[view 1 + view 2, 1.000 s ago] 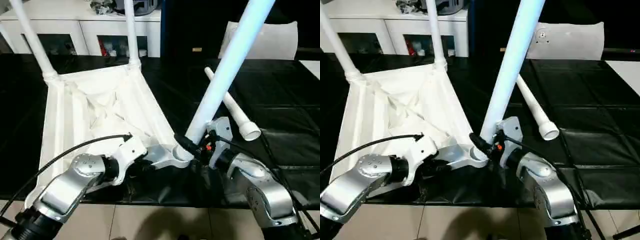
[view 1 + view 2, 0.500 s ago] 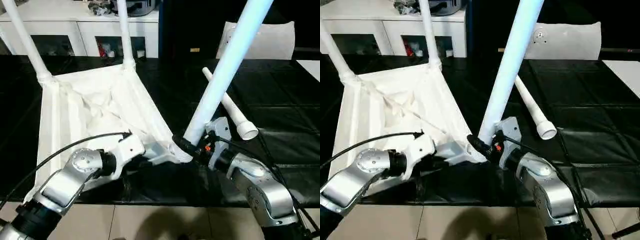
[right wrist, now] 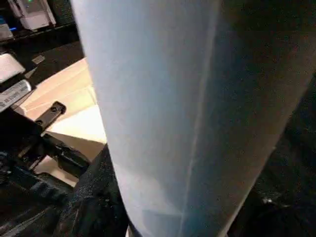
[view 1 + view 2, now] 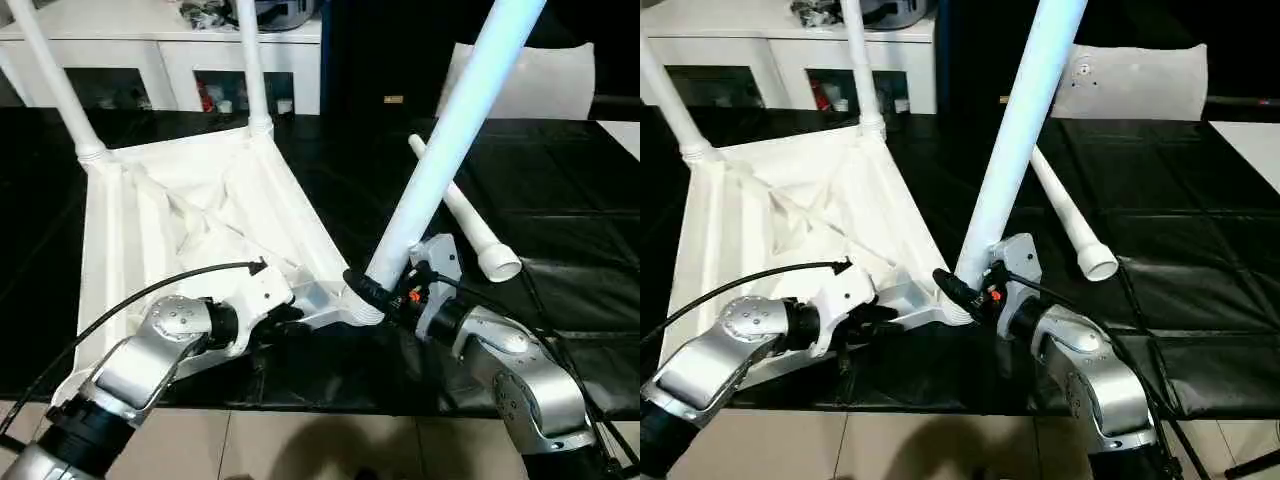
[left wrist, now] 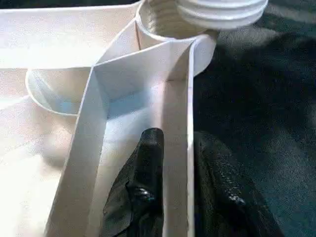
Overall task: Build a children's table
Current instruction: Insert table leg to table base
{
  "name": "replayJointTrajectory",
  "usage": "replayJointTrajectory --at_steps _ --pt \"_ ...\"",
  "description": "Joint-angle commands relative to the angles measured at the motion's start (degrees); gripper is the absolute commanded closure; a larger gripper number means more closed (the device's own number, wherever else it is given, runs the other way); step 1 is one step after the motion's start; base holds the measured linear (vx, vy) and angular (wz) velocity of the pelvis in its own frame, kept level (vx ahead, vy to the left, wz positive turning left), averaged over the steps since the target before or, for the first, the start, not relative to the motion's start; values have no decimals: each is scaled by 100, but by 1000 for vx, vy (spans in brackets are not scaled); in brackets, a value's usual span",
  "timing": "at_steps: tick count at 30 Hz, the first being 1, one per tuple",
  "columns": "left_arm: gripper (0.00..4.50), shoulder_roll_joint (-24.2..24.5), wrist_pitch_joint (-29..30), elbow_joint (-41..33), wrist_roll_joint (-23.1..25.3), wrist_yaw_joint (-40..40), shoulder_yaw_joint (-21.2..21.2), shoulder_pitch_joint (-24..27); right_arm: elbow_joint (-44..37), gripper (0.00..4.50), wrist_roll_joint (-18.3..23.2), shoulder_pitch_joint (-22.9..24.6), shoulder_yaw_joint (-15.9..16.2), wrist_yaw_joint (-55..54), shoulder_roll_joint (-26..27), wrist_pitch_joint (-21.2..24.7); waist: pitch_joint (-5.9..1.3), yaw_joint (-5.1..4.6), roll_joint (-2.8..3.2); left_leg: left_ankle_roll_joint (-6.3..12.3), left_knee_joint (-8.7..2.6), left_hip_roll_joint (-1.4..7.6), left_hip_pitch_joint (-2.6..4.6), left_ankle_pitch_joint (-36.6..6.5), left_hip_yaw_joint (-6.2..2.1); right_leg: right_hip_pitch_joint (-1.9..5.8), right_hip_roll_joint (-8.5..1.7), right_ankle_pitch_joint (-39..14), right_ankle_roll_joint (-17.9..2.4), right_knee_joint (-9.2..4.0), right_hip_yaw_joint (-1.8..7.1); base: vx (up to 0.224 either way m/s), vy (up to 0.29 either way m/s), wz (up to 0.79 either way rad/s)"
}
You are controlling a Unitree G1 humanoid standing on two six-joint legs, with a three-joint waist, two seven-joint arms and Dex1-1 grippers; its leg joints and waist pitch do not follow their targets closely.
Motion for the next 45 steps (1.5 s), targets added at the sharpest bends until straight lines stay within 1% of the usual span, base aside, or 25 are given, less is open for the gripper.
replayJointTrajectory --at_steps 1,5,8,10,12,14,15,16,18,19,20,21,22,24,25,27,28,29,30,31,32,36,37,40,45 --pt "377 -35 3 74 15 83 127 -110 -117 257 47 -38 64 30 6 40 -346 15 33 223 -475 146 -53 -1380 3 304 -482 -2673 -182 -557 325 0 0 0" --pt "410 -82 -15 134 20 33 137 -121 -102 257 40 -59 56 24 13 34 -349 24 47 228 -481 150 -63 -1352 5 312 -485 -2560 -244 -542 338 0 0 0" --pt "433 -72 -63 164 23 -59 134 -115 -47 257 -43 -111 74 1 -11 3 -345 22 42 222 -484 149 -53 -1396 5 306 -484 -2608 -240 -553 335 0 0 0" --pt "450 -71 -82 176 25 -76 139 -111 -12 257 -96 -137 96 -1 -29 -27 -351 21 39 210 -488 159 -64 -1351 0 315 -487 -2537 -260 -533 345 0 0 0" --pt "450 5 -197 177 78 -176 97 -81 104 257 -153 -229 105 -27 -26 -65 -354 16 35 211 -490 158 -73 -1323 -1 322 -488 -2489 -280 -520 349 0 0 0" --pt "450 135 -323 136 72 -419 33 -26 213 257 -95 -349 63 -15 -12 23 -356 8 30 230 -494 150 -88 -1273 -9 336 -493 -2459 -312 -507 351 0 0 0" --pt "450 162 -299 121 46 -489 27 -19 234 257 -77 -374 53 -6 -12 53 -360 3 23 235 -486 149 -84 -1221 5 326 -488 -2441 -312 -509 362 0 0 0" --pt "450 183 -279 110 22 -542 26 -19 244 257 -62 -394 51 8 -20 90 -360 18 28 236 -477 150 -52 -1186 21 301 -488 -2434 -337 -511 372 0 0 0" --pt "450 266 -245 113 -86 -809 32 -50 287 257 18 -482 51 109 -67 246 -372 43 21 259 -483 163 -73 -1025 23 323 -496 -2259 -399 -482 384 0 0 0" --pt "450 294 -344 140 -106 -920 34 -69 309 257 53 -517 53 168 -91 311 -373 46 23 266 -484 167 -69 -981 25 321 -491 -2198 -418 -476 389 0 0 0" --pt "450 314 -439 174 -109 -1003 29 -91 332 257 71 -546 59 217 -113 347 -376 48 -5 291 -489 172 -79 -919 21 332 -488 -2097 -460 -456 390 0 0 0" --pt "450 362 -579 238 -67 -1105 -9 -127 377 257 58 -579 79 275 -149 348 -377 58 17 289 -488 182 -74 -832 27 324 -487 -1978 -498 -432 404 0 0 0" --pt "450 366 -593 244 -62 -1113 -13 -131 382 257 56 -582 81 279 -152 349 -379 62 19 301 -485 176 -77 -810 30 326 -486 -1943 -507 -437 402 0 0 0" --pt "450 424 -853 434 21 -1268 -66 -226 494 257 27 -652 163 440 -251 378 -389 78 -12 311 -484 174 -77 -722 44 331 -489 -1863 -526 -426 412 0 0 0" --pt "450 426 -955 553 47 -1319 -67 -285 553 257 22 -689 218 545 -308 398 -386 106 -11 312 -486 178 -63 -705 55 330 -489 -1916 -518 -429 412 0 0 0" --pt "450 399 -1117 735 79 -1401 -59 -391 630 257 -4 -732 298 670 -368 403 -382 159 0 296 -487 185 -43 -733 64 317 -497 -2000 -487 -444 415 0 0 0" --pt "450 392 -1164 786 84 -1443 -67 -431 666 257 -28 -749 328 703 -383 384 -384 170 -15 284 -492 190 -39 -748 64 317 -499 -2025 -484 -446 415 0 0 0" --pt "450 386 -1204 822 85 -1483 -68 -458 696 257 -32 -767 340 722 -387 389 -386 189 -8 247 -500 197 -32 -772 60 317 -505 -2046 -480 -440 415 0 0 0" --pt "450 384 -1230 843 86 -1509 -69 -473 713 257 -29 -778 345 732 -389 396 -384 190 -13 224 -506 202 -46 -789 57 327 -509 -2043 -471 -435 414 0 0 0" --pt "450 384 -1230 843 86 -1509 -69 -473 713 257 -29 -778 345 732 -389 396 -386 193 -16 200 -512 208 -36 -833 57 322 -512 -2075 -463 -438 415 0 0 0" --pt "450 367 -1269 895 87 -1545 -67 -513 751 257 -35 -804 357 760 -388 401 -387 191 -36 198 -515 208 -39 -849 55 323 -510 -2096 -462 -440 412 0 0 0" --pt "450 327 -1540 1089 125 -1815 -149 -657 951 257 -98 -918 486 898 -371 366 -387 197 -30 195 -511 183 -32 -917 63 321 -515 -2278 -408 -471 405 0 0 0" --pt "450 321 -1574 1113 136 -1844 -163 -672 982 257 -108 -934 501 912 -369 351 -391 211 -42 194 -509 189 -19 -893 74 309 -521 -2303 -400 -482 412 0 0 0" --pt "450 276 -1661 1172 166 -1950 -218 -730 1107 257 -183 -1031 607 993 -351 309 -397 245 -35 168 -521 209 -20 -881 69 309 -518 -2244 -414 -466 410 0 0 0" --pt "450 243 -1707 1178 98 -2094 -194 -756 1297 257 -331 -1128 703 1037 -409 233 -413 270 -64 115 -537 221 -26 -838 70 323 -516 -2045 -451 -433 422 0 0 0"
